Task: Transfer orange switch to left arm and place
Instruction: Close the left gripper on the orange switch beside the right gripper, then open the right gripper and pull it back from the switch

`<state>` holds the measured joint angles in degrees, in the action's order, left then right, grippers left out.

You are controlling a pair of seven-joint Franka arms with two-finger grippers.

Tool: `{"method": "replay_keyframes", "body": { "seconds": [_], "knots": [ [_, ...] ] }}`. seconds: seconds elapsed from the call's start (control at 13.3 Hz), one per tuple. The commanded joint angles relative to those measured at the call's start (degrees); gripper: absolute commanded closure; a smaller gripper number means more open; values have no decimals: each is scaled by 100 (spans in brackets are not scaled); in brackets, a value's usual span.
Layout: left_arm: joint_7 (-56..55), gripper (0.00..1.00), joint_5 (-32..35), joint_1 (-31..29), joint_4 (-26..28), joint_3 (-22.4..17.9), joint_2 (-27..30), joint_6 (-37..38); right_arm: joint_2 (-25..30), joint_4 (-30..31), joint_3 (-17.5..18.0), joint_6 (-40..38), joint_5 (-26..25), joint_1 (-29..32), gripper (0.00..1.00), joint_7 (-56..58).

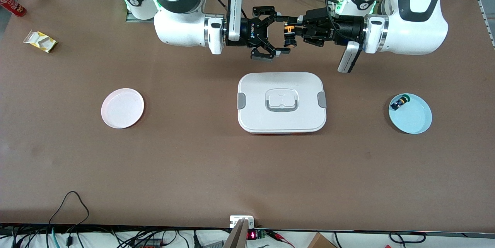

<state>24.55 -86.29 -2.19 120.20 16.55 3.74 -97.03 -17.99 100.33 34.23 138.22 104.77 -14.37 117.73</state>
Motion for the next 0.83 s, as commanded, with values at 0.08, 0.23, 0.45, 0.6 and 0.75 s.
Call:
{"method": "replay_keyframes", "body": {
  "seconds": [0.08,0.23,0.45,0.6,0.75],
  "knots": [
    [252,79,1003,-219,-555,7,-214,8,32,153,-12,162,202,13,0,329],
    [261,79,1997,-395,-1215,7,-609,244,41,188,-4,153,202,109,0,329],
    [348,78,3333,-782,-2138,7,-1225,649,50,189,-4,109,193,276,0,-90],
    [488,78,4300,-818,-2561,7,-1524,720,23,337,-13,-144,158,425,0,-618],
    [629,78,5267,-809,-2738,7,-1622,720,49,592,-13,-181,158,505,0,-611]
  ]
}}
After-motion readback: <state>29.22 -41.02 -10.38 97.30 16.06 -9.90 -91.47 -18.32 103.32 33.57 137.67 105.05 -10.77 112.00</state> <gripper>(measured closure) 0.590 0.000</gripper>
